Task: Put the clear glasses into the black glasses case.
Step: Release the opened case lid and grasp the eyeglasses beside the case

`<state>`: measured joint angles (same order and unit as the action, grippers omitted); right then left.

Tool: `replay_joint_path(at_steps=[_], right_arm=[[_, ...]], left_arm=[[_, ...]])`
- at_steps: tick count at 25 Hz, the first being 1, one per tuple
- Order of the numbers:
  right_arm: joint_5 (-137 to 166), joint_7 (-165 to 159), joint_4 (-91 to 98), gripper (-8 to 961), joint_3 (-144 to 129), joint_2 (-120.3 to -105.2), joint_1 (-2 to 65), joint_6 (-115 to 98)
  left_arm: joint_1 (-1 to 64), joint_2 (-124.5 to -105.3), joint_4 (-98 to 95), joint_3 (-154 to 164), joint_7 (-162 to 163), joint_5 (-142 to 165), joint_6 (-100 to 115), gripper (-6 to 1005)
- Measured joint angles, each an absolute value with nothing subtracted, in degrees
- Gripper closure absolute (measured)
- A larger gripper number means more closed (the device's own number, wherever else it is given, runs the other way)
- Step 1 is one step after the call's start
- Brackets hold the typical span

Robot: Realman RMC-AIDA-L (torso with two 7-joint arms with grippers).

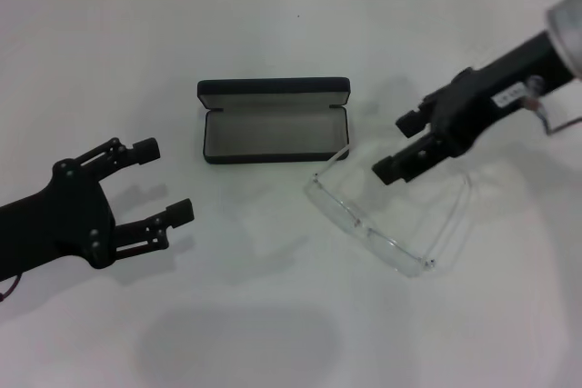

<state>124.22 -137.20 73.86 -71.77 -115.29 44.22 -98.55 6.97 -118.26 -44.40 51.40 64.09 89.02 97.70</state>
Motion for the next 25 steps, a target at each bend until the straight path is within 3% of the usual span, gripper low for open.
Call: replay_joint_path(at_steps=[12, 25], right_arm=[[133.0, -149.1, 67.8, 108, -78.3, -115.82, 55.7, -98.5], [134.8, -155.8, 61.7, 118, -88.3, -116.19, 58.3, -90.5]], left_arm=[[8.8, -118.3, -44.4, 50.6, 63.8, 93.2, 97.5, 112], [10.0, -118.7, -44.2, 50.4, 63.6, 93.3, 95.8, 111]])
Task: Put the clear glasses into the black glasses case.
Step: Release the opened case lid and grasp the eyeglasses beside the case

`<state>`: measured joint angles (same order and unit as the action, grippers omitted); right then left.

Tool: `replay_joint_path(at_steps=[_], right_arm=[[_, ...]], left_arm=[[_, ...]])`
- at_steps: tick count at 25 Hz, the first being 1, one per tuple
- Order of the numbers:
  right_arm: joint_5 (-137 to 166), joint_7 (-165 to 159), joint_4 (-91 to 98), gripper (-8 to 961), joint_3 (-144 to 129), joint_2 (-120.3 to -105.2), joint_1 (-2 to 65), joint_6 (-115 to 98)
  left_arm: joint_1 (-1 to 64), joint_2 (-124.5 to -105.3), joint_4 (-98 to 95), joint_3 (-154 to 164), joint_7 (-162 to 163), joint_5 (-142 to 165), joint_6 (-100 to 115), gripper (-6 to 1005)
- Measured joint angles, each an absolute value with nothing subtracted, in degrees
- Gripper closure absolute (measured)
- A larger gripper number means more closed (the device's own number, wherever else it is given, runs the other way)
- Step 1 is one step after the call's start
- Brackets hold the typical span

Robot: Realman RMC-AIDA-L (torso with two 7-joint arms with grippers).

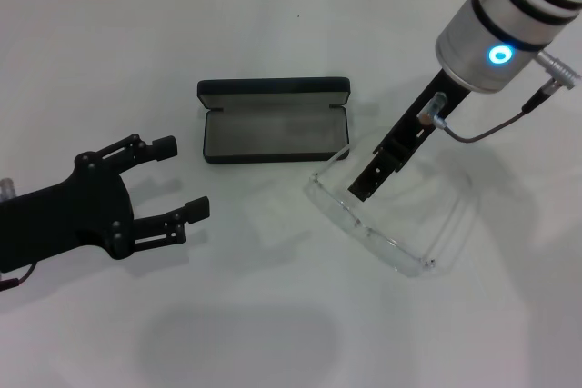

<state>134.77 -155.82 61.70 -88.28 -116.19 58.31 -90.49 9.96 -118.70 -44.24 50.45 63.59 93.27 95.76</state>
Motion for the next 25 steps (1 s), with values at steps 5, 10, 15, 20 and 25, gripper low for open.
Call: replay_joint_path(at_steps=[5, 10, 15, 20, 25], right_arm=[[133.9, -156.8, 57.2, 123, -90.8, -116.19, 59.1, -88.2], [132.3, -157.7, 55.3, 129, -93.5, -116.19, 59.3, -86.0], [128.5, -157.8, 54.7, 134, -96.0, -116.19, 59.3, -84.4], [128.1, -158.9, 52.1, 140, -99.1, -116.19, 60.2, -81.7], [127.2, -159.1, 51.0, 145, -100.1, -116.19, 60.1, -79.8]], left_arm=[[10.5, -119.02, -44.2, 50.5, 63.4, 93.3, 95.5, 111], [11.0, -119.02, -44.2, 50.4, 63.4, 93.1, 95.5, 111], [11.7, -119.02, -44.2, 50.4, 63.3, 93.2, 95.5, 112], [12.2, -119.05, -44.2, 50.4, 63.3, 93.2, 95.5, 112], [12.2, -119.03, -44.2, 50.4, 63.3, 93.2, 95.3, 112]])
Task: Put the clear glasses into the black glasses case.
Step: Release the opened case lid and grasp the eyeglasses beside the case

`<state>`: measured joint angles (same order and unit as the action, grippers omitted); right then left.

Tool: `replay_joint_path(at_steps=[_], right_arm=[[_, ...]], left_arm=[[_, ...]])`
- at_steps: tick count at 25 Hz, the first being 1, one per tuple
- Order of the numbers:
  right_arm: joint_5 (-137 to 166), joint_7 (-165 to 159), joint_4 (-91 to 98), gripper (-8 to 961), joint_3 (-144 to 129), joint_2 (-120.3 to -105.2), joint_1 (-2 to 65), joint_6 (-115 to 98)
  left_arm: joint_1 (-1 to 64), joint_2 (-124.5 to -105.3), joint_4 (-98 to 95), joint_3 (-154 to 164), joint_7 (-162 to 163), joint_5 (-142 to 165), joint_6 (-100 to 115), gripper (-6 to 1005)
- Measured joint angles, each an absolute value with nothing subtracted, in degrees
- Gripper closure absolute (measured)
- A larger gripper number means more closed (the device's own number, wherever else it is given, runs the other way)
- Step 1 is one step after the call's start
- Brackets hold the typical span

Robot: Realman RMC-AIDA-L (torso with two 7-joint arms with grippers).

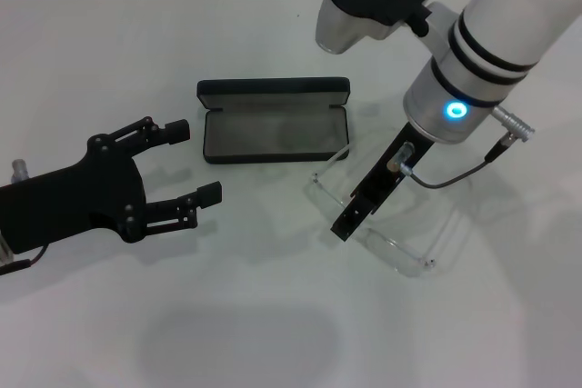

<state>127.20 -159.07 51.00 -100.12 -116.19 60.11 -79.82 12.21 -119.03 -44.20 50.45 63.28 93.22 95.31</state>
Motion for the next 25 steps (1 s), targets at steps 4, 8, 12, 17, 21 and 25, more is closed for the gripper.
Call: replay_joint_path(at_steps=[4, 8, 12, 17, 21, 25], right_arm=[[126.0, -159.1, 50.9, 150, -101.5, -116.19, 60.1, -79.4], [125.8, -159.1, 50.3, 154, -102.3, -116.19, 60.2, -79.4], [125.8, -159.1, 49.3, 159, -102.3, -116.19, 60.3, -79.1], [125.8, -159.1, 48.6, 164, -102.9, -116.19, 60.4, -78.6], [125.7, -158.7, 48.7, 169, -103.2, -116.19, 60.4, -78.2], [125.7, -157.9, 49.8, 173, -104.5, -116.19, 60.3, -78.4]], left_arm=[[12.2, -119.01, -44.2, 50.5, 63.3, 93.2, 95.3, 112], [12.2, -119.01, -44.2, 50.5, 63.3, 93.3, 95.1, 112], [12.0, -119.15, -44.2, 50.5, 63.3, 93.3, 94.7, 111], [12.0, -119.18, -44.2, 50.4, 63.3, 93.3, 94.7, 111], [11.9, -119.18, -44.2, 50.4, 63.3, 93.3, 94.7, 111], [11.9, -119.21, -44.1, 50.4, 63.3, 93.3, 94.7, 111]])
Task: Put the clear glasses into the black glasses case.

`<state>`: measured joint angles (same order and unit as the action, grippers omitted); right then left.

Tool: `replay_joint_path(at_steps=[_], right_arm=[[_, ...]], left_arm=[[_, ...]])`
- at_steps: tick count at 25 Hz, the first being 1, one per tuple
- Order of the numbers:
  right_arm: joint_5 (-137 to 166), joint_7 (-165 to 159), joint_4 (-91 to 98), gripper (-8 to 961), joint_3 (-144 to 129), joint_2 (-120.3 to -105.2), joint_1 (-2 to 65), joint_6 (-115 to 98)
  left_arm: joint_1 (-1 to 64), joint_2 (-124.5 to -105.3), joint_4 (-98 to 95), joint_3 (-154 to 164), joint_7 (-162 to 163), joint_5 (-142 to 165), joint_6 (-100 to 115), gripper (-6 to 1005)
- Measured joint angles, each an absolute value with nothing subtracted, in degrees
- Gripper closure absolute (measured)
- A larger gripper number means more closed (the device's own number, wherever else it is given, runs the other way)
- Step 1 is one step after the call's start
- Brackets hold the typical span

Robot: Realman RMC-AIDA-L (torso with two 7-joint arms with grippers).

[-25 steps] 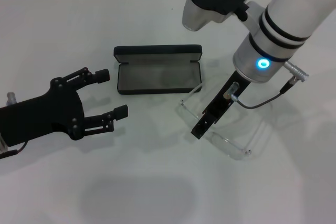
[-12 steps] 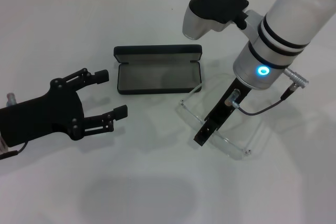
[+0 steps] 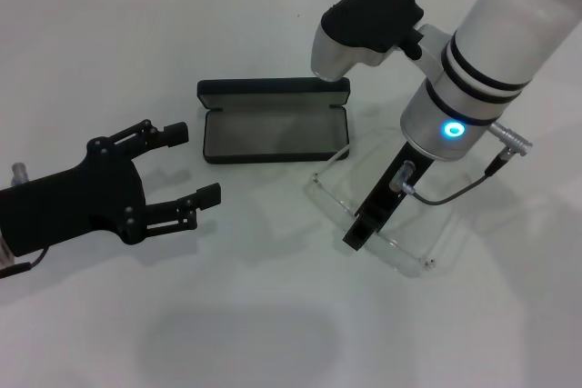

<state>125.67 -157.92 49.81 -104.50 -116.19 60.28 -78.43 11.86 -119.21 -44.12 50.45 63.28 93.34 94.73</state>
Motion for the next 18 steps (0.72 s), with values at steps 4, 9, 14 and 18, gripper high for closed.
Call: replay_joint_path(at_steps=[4, 9, 14, 18], right_arm=[[125.7, -157.7, 50.4, 280, -104.9, -116.19, 60.1, -78.9], [125.9, -157.7, 50.9, 481, -105.7, -116.19, 60.3, -80.0], [126.3, -157.8, 51.7, 810, -106.8, -116.19, 60.3, -80.7], [126.4, -157.8, 53.2, 813, -106.3, -116.15, 60.0, -81.2]], left_arm=[[11.9, -119.26, -44.1, 50.4, 63.3, 93.3, 94.7, 111], [11.9, -119.27, -44.1, 50.4, 63.3, 93.3, 94.7, 111], [11.9, -119.27, -44.2, 50.4, 63.3, 93.3, 94.7, 112], [11.7, -119.27, -44.6, 50.4, 63.3, 93.1, 94.7, 112]])
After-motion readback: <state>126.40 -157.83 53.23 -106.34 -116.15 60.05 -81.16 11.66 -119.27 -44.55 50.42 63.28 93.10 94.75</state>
